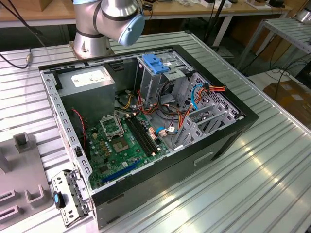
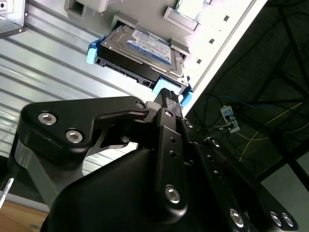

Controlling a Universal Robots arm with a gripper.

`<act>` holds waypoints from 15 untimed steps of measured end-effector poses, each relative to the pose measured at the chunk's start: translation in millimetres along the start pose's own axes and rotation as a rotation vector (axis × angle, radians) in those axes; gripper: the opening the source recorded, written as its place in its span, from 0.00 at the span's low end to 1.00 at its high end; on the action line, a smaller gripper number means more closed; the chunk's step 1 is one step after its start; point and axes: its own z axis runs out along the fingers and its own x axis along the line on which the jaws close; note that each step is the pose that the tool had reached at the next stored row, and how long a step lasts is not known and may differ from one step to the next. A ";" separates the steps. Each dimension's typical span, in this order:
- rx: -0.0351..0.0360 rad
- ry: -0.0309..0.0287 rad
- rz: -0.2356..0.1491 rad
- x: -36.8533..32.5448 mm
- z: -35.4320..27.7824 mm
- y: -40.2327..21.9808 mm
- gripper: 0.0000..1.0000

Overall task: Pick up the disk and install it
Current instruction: 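Pick up the disk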

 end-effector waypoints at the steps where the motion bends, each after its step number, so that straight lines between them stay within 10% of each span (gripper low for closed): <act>1: 0.0000 0.0000 0.000 0.0 0.0 0.0 0.11; 9: -0.0002 0.0003 -0.006 0.1 0.0 0.0 0.11; 15: -0.0033 0.0070 -0.161 0.1 0.1 0.0 0.11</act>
